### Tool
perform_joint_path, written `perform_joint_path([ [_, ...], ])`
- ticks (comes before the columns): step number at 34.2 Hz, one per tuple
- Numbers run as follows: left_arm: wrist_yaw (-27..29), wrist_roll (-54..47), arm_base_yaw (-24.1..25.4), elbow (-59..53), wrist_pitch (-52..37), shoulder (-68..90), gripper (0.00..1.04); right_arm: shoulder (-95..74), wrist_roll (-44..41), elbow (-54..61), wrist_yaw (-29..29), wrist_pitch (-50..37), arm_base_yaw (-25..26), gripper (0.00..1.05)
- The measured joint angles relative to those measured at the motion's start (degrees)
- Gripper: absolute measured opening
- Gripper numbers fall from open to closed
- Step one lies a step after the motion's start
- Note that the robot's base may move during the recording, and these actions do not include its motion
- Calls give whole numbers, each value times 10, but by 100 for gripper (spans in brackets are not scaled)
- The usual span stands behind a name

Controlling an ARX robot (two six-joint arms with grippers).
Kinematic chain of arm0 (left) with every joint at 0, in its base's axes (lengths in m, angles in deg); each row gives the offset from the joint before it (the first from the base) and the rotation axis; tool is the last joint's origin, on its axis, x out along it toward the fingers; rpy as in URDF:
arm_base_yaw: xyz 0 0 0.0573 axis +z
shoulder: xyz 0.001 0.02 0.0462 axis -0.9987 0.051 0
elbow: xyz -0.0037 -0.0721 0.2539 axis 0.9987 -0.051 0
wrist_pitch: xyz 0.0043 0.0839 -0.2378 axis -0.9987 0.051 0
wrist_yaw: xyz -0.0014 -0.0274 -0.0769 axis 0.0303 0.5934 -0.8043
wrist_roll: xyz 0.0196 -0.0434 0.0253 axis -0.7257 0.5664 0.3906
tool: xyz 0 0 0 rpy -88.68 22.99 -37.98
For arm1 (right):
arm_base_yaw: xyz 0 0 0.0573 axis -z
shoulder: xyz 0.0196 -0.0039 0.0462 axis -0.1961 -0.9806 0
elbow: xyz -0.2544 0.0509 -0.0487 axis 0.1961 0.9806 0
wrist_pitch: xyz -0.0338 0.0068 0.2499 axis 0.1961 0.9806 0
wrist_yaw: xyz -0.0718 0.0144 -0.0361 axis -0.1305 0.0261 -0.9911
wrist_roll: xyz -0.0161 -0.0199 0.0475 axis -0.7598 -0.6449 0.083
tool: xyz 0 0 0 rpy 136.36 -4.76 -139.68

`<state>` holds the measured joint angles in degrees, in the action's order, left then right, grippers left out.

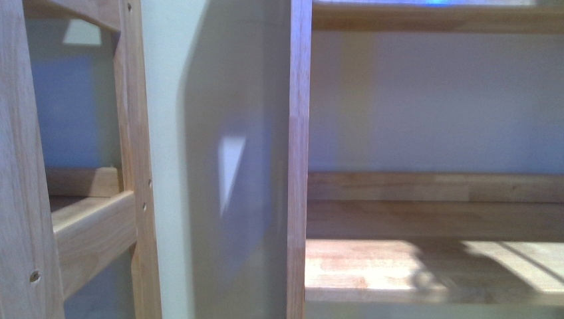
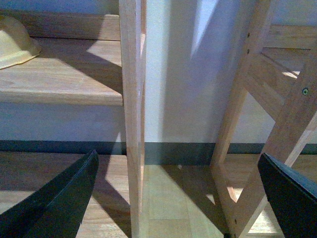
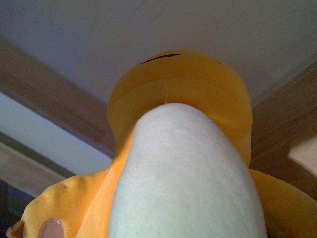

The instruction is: Put away toys

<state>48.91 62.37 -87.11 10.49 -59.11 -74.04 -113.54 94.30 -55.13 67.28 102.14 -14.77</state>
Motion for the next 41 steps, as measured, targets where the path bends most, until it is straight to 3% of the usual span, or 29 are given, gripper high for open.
perform_joint_path([
  [6,0,0,0,0,0,0,99,-12,20,3,24,-23,-33,13],
  [21,0,0,0,0,0,0,99,-28,24,0,14,-27,-70,13],
  [34,0,0,0,0,0,0,99,-91,-13,-124,-56,77,-100,13],
  [41,0,0,0,0,0,0,99,-125,-98,-205,-112,175,-119,13],
])
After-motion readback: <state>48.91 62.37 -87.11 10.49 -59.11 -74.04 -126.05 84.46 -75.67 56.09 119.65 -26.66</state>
